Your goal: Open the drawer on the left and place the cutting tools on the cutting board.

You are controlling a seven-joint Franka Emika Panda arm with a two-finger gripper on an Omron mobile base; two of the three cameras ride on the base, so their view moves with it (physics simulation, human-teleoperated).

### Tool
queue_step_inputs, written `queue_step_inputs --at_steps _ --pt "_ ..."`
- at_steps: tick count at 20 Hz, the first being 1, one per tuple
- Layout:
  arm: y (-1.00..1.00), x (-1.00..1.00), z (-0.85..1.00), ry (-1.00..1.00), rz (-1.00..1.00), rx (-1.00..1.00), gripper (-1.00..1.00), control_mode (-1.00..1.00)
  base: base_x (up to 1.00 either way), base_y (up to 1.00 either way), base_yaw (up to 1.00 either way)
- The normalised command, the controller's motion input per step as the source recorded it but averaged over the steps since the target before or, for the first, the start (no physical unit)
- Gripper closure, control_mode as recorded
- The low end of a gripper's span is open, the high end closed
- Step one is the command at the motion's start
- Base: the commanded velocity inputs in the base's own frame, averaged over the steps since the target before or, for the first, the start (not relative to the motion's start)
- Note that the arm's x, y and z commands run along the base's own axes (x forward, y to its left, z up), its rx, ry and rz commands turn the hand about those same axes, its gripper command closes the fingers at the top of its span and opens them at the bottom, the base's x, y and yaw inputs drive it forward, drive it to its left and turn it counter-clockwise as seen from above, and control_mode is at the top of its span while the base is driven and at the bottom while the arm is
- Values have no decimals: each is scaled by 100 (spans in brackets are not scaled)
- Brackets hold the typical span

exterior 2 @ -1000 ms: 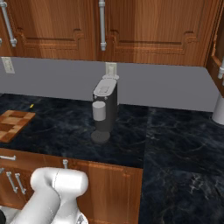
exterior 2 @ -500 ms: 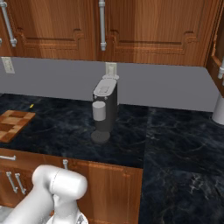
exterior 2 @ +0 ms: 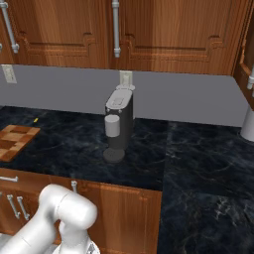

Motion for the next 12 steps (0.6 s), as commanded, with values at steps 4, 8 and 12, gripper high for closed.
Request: queue_step_inputs --at_steps 4,8,12 --pt "44 44 -41 0 4 0 -100 -100 0 0 0" --pt "43 36 -38 0 5 0 -100 -100 0 0 0" --pt "43 26 -31 0 4 0 -100 -100 0 0 0"
